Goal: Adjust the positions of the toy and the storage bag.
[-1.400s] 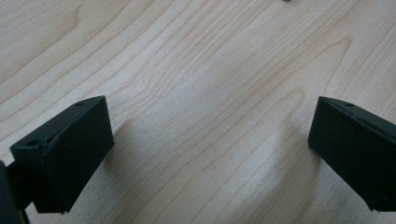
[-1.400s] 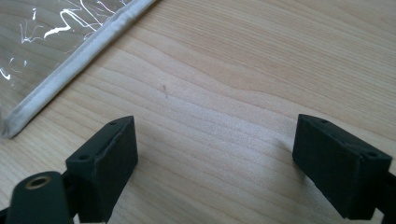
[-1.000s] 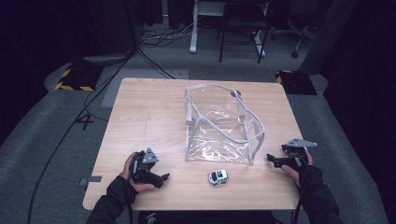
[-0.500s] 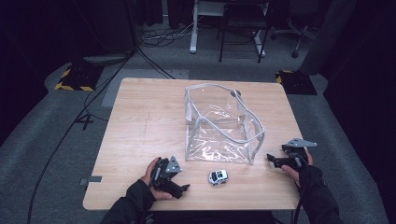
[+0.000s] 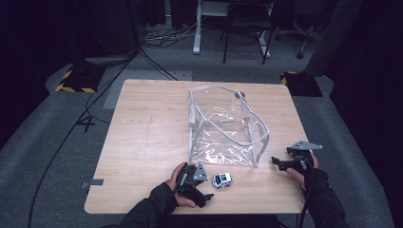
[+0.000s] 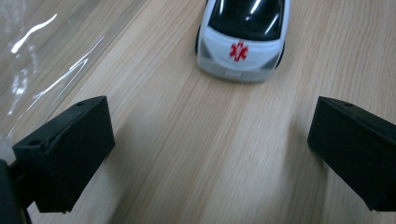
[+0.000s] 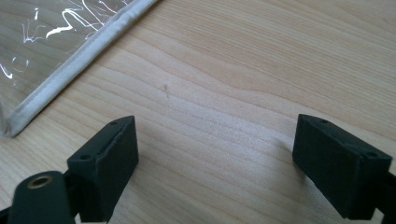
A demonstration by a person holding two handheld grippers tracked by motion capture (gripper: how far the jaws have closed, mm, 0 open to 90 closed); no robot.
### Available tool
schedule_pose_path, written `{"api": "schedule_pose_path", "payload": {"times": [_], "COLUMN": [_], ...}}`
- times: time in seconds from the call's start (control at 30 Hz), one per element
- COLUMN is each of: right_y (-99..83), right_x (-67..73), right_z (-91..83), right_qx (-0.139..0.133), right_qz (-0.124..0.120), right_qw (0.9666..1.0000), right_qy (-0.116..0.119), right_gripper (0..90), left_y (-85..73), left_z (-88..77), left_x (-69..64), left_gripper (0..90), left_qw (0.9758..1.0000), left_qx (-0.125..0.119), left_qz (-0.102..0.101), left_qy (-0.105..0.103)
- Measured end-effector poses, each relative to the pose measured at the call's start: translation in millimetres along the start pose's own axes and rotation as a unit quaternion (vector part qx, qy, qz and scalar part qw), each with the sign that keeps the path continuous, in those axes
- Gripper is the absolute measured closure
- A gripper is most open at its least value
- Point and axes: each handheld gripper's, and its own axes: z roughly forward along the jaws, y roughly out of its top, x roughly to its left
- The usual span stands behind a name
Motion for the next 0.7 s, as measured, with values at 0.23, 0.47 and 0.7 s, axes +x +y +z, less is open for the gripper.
{"api": "schedule_pose_path", "payload": {"times": [0.23,0.47,0.7], "right_y": [0.0,0.0,0.0], "right_x": [0.0,0.0,0.0], "right_z": [0.0,0.1,0.0], "right_qx": [0.0,0.0,0.0], "right_qz": [0.0,0.0,0.0], "right_qw": [1.0,1.0,1.0], "right_qy": [0.0,0.0,0.0], "right_gripper": [14.6,14.6,14.7], "left_y": [19.4,29.2,27.4], "left_z": [15.4,22.2,19.6], "left_x": [-4.9,-7.8,-5.6], "left_gripper": [1.2,10.2,28.4], "left_qw": [0.9997,0.9995,0.9995], "left_qx": [0.007,-0.003,-0.024], "left_qz": [0.022,0.028,0.017], "left_qy": [-0.011,-0.015,-0.008]}}
